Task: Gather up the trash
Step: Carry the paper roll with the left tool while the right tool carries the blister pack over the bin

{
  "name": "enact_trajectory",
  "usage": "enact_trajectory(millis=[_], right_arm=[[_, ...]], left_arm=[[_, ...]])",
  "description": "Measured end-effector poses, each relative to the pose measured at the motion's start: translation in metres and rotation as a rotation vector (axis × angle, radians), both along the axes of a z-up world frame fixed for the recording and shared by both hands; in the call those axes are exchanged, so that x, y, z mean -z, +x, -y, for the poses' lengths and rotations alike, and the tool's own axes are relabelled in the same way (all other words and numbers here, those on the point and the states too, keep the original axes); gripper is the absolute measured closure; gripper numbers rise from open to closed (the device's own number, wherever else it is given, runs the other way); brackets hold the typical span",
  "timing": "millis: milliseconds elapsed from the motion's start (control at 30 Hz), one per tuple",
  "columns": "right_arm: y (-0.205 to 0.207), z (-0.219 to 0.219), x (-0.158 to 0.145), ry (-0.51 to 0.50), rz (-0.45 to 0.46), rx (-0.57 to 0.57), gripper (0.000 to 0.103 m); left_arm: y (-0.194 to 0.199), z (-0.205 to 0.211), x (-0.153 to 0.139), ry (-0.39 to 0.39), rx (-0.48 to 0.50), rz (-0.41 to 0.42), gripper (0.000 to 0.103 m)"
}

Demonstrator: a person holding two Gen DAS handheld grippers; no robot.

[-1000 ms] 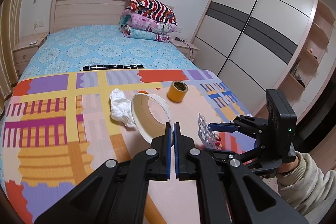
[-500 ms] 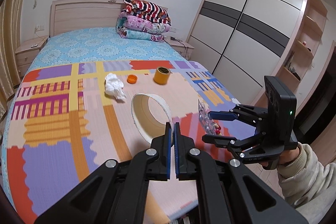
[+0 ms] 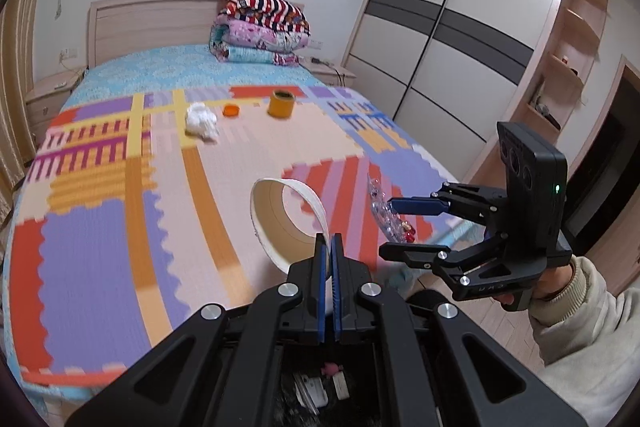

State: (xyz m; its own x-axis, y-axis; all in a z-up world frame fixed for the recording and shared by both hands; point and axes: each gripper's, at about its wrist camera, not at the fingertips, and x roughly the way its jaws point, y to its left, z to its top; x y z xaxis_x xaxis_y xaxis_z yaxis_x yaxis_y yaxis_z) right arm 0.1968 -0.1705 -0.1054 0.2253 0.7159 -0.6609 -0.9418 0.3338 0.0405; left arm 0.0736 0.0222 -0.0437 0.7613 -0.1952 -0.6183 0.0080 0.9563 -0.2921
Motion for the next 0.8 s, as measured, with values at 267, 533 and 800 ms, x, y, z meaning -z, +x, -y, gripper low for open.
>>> enact_trajectory(millis=[267,533,800], right_arm=[[-0.024,0.015,0.039,-0.050,-0.090,-0.025,0.044],[-0.043,0.026,0.073,-0.081,-0.169,-0.046,0.044],[-0.054,0.031,0.099,-0.110,-0.237,-0.055,0.044]], left_arm=[[-0.019,0.018,0.040,-0.023,0.043,-0.093,0.101],[-0.029,0.034,0.081,-0.069,0.094,-0.180,0.101],[-0.046,0.039,0.082,-0.099,0.113,-0.175,0.101]])
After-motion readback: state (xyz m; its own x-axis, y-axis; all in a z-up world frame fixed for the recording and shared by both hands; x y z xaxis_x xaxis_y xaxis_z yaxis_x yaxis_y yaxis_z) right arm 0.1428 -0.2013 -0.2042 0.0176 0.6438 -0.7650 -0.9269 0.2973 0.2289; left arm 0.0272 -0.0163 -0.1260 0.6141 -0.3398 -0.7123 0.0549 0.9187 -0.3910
